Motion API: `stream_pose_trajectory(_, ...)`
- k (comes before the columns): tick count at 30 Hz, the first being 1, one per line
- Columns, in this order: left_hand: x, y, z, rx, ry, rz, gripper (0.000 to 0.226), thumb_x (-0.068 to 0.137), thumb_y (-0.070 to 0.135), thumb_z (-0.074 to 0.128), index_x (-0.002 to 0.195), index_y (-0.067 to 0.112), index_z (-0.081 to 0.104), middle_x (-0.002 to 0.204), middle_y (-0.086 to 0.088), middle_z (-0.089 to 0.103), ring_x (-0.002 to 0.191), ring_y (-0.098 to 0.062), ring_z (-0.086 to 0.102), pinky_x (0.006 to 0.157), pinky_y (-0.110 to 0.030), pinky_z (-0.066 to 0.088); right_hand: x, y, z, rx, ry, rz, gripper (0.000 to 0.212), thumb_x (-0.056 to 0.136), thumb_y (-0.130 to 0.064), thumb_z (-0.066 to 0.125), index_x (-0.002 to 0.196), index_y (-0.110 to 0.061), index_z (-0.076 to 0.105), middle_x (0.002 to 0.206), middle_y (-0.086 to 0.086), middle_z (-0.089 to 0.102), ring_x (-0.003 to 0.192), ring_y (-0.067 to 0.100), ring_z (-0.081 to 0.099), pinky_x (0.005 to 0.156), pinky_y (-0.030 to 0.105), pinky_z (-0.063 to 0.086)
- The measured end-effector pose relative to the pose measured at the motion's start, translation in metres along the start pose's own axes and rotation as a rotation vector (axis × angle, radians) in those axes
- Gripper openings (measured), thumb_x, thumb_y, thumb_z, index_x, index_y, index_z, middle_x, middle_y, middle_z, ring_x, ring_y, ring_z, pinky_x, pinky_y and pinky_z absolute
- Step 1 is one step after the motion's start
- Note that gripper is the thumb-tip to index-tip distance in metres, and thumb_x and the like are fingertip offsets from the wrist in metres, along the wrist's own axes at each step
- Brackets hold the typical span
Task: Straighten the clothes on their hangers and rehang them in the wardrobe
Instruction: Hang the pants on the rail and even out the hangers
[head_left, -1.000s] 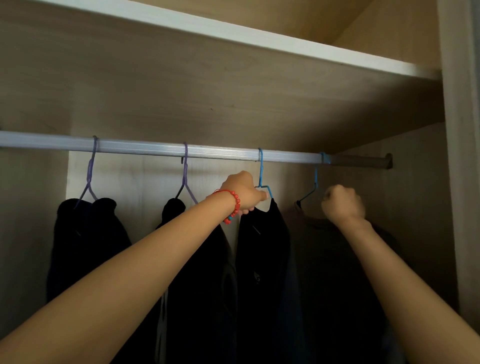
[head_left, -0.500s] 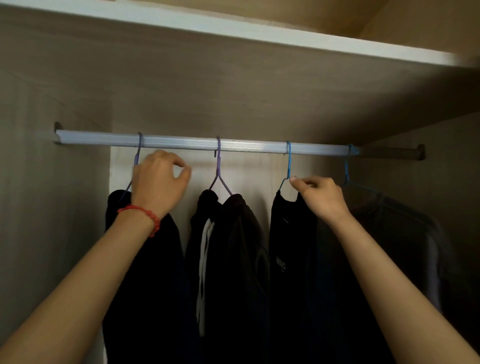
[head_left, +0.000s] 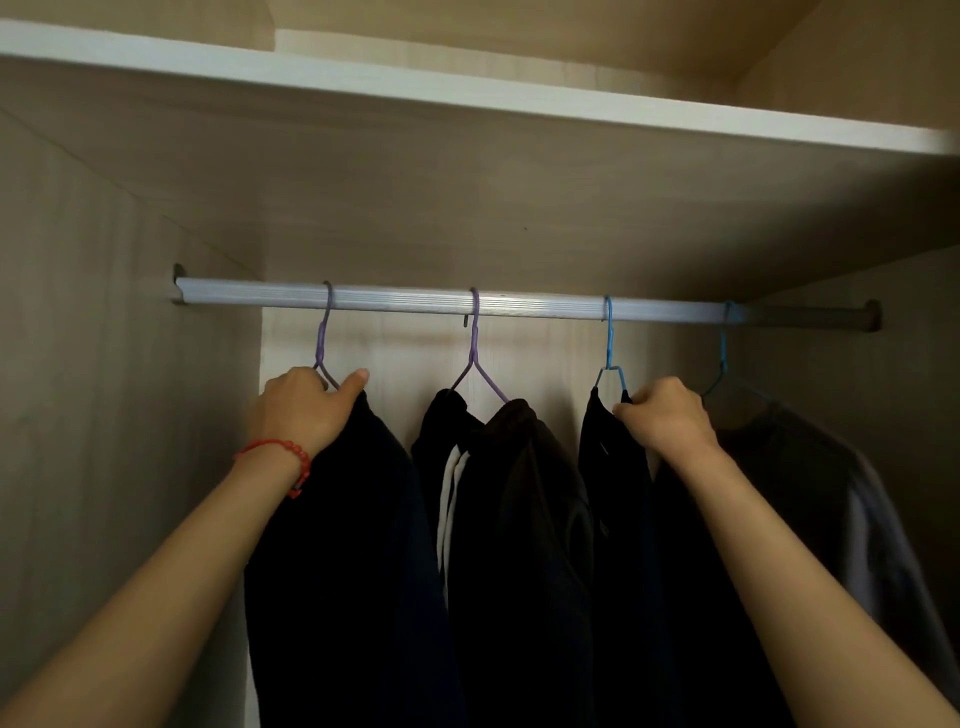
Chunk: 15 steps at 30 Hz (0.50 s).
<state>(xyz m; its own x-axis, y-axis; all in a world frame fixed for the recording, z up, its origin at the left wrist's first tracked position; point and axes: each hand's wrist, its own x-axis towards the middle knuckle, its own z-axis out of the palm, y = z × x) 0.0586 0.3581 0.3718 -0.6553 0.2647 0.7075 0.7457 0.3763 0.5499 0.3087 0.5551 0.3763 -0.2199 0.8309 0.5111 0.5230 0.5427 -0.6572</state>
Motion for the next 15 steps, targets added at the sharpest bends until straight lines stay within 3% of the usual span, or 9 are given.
stream_pose_trajectory(4,0.015,0.003,0.002,-0.092,-0.084,-0.096,0.037,0.078,0.033,0.061,0.057,0.003,0.056,0.060,-0.010,0.054,0.062,-0.029,0.056,0.053,-0.027,0.040,-0.002,-0.001,0.001,-0.022,0.020,-0.004,0.020,0.086,-0.016,0.055,0.076,0.001,0.062,0.068,0.009,0.055,0.058,0.022,0.051,0.052,0.025,0.036)
stream_pose_trajectory(6,0.021,0.000,0.001,-0.217,-0.131,-0.167,0.026,0.074,0.024,0.065,0.071,-0.002,0.060,0.073,-0.016,0.061,0.072,-0.034,0.061,0.062,-0.034,0.052,-0.003,0.000,0.002,-0.036,0.032,-0.016,0.022,0.086,-0.016,0.055,0.074,0.001,0.061,0.069,0.009,0.055,0.060,0.024,0.052,0.053,0.025,0.036)
stream_pose_trajectory(9,0.026,-0.009,-0.005,-0.366,-0.144,-0.265,0.028,0.075,0.015,0.065,0.089,-0.010,0.062,0.090,-0.025,0.063,0.085,-0.038,0.063,0.072,-0.040,0.053,-0.003,0.002,0.001,-0.046,0.060,-0.041,0.022,0.087,-0.016,0.053,0.077,0.001,0.064,0.072,0.011,0.058,0.067,0.028,0.056,0.057,0.027,0.040)
stream_pose_trajectory(12,0.028,-0.019,-0.014,-0.386,-0.088,-0.300,0.025,0.080,0.010,0.061,0.091,-0.013,0.061,0.086,-0.023,0.060,0.084,-0.035,0.061,0.071,-0.034,0.045,-0.004,0.003,0.000,-0.056,0.074,-0.058,0.021,0.089,-0.014,0.053,0.075,-0.001,0.063,0.065,0.007,0.052,0.061,0.023,0.052,0.054,0.026,0.037)
stream_pose_trajectory(15,0.028,-0.024,-0.023,-0.417,-0.066,-0.322,0.016,0.082,0.006,0.058,0.090,-0.008,0.060,0.086,-0.021,0.056,0.080,-0.029,0.055,0.070,-0.032,0.041,-0.004,0.003,0.000,-0.047,0.093,-0.057,0.024,0.089,-0.015,0.054,0.072,-0.001,0.062,0.063,0.006,0.049,0.065,0.029,0.054,0.058,0.028,0.040)
